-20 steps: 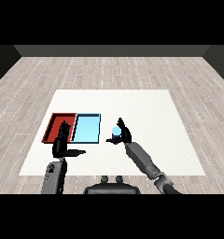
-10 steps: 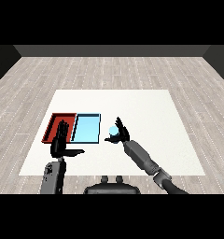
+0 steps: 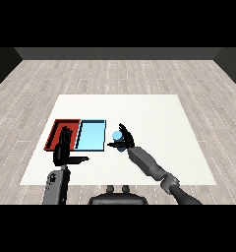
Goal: Pick the blue can and put it in the blue box
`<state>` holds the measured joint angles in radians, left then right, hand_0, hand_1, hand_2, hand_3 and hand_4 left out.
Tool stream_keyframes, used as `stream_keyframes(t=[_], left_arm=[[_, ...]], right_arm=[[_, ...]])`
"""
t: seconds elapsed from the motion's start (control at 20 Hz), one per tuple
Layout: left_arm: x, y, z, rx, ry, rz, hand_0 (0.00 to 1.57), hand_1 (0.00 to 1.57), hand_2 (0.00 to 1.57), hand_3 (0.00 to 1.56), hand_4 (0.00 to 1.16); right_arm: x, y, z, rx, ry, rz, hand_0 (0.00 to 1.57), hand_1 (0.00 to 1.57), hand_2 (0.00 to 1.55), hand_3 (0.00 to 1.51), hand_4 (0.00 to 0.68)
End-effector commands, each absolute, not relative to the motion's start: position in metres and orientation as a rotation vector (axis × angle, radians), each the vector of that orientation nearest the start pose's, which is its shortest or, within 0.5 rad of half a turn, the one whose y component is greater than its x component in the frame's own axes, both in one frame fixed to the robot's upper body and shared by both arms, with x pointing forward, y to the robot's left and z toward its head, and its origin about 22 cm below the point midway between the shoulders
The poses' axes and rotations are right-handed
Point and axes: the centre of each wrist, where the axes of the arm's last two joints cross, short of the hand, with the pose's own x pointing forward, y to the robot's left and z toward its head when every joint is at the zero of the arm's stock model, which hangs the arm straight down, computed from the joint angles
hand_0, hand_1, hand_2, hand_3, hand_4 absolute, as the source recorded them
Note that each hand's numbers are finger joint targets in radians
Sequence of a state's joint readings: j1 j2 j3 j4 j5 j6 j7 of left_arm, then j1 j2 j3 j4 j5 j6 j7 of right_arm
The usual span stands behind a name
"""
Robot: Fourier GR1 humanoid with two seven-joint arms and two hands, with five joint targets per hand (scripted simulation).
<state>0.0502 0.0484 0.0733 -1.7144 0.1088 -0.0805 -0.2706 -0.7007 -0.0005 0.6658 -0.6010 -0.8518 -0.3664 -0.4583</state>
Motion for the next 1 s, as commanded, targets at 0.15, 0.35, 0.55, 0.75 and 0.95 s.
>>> stream_keyframes(t=[0.15,0.35,0.55,0.75,0.95], left_arm=[[0.22,0.261,0.038,-0.011,-1.96,0.05,0.0,0.0,0.0,0.0,0.0],[0.233,0.26,0.026,-0.013,-1.925,0.044,0.0,0.0,0.0,0.0,0.0],[0.217,0.269,0.02,-0.052,-1.952,0.021,0.0,0.0,0.0,0.0,0.0],[0.225,0.269,0.018,-0.059,-1.936,0.048,0.0,0.0,0.0,0.0,0.0],[0.242,0.233,0.025,-0.067,-1.929,-0.023,0.0,0.0,0.0,0.0,0.0]], right_arm=[[0.326,-0.076,-0.07,-0.091,-1.407,0.207,1.51,1.51,1.55,1.51,0.542],[0.324,-0.069,-0.07,-0.147,-1.375,0.269,1.45,1.45,1.53,1.5,0.523],[0.333,-0.079,-0.069,-0.121,-1.39,0.25,1.55,1.55,1.53,1.47,0.551],[0.344,-0.068,-0.041,-0.073,-1.493,0.252,1.51,1.51,1.49,1.42,0.559],[0.338,-0.071,-0.019,-0.032,-1.608,0.305,1.52,1.52,1.47,1.4,0.563]])
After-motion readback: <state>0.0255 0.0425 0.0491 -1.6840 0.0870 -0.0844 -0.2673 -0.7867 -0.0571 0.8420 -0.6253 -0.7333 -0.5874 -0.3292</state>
